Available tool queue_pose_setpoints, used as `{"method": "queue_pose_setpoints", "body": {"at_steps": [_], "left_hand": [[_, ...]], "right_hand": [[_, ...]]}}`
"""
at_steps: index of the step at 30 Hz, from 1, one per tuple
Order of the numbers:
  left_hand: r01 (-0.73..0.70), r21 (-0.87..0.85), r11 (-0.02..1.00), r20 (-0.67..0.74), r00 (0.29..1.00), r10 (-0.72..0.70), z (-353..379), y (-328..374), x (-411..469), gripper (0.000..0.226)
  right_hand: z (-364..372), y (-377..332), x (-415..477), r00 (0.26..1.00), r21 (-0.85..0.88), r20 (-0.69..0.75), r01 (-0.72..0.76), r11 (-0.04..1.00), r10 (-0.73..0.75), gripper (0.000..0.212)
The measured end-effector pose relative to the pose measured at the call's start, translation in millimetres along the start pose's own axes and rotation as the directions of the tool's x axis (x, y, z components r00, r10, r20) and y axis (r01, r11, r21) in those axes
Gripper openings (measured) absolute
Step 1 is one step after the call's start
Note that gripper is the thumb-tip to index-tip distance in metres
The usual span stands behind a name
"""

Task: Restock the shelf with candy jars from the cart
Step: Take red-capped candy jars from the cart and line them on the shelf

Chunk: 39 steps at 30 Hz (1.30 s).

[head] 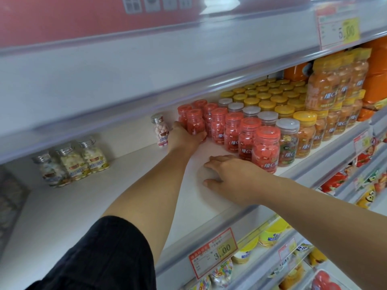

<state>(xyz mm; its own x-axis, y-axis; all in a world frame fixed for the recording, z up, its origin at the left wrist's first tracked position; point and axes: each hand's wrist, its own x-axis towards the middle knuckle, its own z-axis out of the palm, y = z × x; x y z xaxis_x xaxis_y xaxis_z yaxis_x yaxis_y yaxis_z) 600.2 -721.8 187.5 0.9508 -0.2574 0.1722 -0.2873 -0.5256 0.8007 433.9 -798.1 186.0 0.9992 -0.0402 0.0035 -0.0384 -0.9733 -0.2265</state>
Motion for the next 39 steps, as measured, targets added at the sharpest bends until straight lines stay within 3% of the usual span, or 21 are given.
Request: {"method": "queue_pose_setpoints", "body": {"at_steps": [3, 6, 11, 15, 21, 25, 28, 30, 32, 34, 39], "left_hand": [[0.032, -0.018, 0.999, 0.036, 0.999, -0.031, -12, 5, -23, 0.069], [0.019, -0.007, 1.000, 0.078, 0.997, -0.018, -30, 17, -67, 0.050], [-0.158, 0.022, 0.987, 0.088, 0.984, 0.155, -55, 50, -172, 0.017], [-0.237, -0.031, 0.971, 0.146, 0.960, 0.239, -30, 57, -253, 0.018], [-0.091, 0.043, 0.995, 0.389, 0.919, 0.067, 79, -1, -328, 0.015], [0.045, 0.185, 0.982, 0.540, 0.830, -0.139, 156, -72, -365, 0.014], [0.130, 0.379, 0.916, 0.600, 0.720, -0.350, 201, -136, -389, 0.017], [0.110, 0.533, 0.839, 0.600, 0.650, -0.466, 224, -180, -402, 0.025], [0.005, 0.602, 0.798, 0.628, 0.615, -0.478, 246, -219, -409, 0.030], [-0.011, 0.619, 0.785, 0.632, 0.600, -0.490, 269, -246, -413, 0.033], [-0.099, 0.665, 0.741, 0.615, 0.635, -0.467, 315, -278, -420, 0.048]], "right_hand": [[0, 1, -1, 1.000, 0.025, -0.026, -0.015, 1.000, 0.015, 0.048], [-6, 2, -11, 0.996, 0.080, -0.085, -0.011, 0.997, 0.018, 0.039], [-20, 7, -83, 0.958, 0.308, -0.285, 0.087, 0.947, 0.004, 0.024], [6, 42, -172, 0.938, 0.398, -0.347, 0.142, 0.906, 0.005, 0.018], [110, 126, -274, 0.980, 0.395, 0.020, -0.188, 0.899, 0.197, 0.014], [187, 162, -307, 0.914, 0.361, 0.265, -0.390, 0.847, 0.308, 0.013], [251, 182, -319, 0.840, 0.286, 0.414, -0.486, 0.826, 0.351, 0.017], [292, 188, -324, 0.797, 0.213, 0.487, -0.504, 0.837, 0.356, 0.032], [330, 191, -326, 0.751, 0.169, 0.544, -0.534, 0.828, 0.374, 0.050], [364, 197, -323, 0.728, 0.154, 0.567, -0.553, 0.819, 0.385, 0.058], [428, 211, -308, 0.761, 0.241, 0.554, -0.536, 0.809, 0.339, 0.031]]}}
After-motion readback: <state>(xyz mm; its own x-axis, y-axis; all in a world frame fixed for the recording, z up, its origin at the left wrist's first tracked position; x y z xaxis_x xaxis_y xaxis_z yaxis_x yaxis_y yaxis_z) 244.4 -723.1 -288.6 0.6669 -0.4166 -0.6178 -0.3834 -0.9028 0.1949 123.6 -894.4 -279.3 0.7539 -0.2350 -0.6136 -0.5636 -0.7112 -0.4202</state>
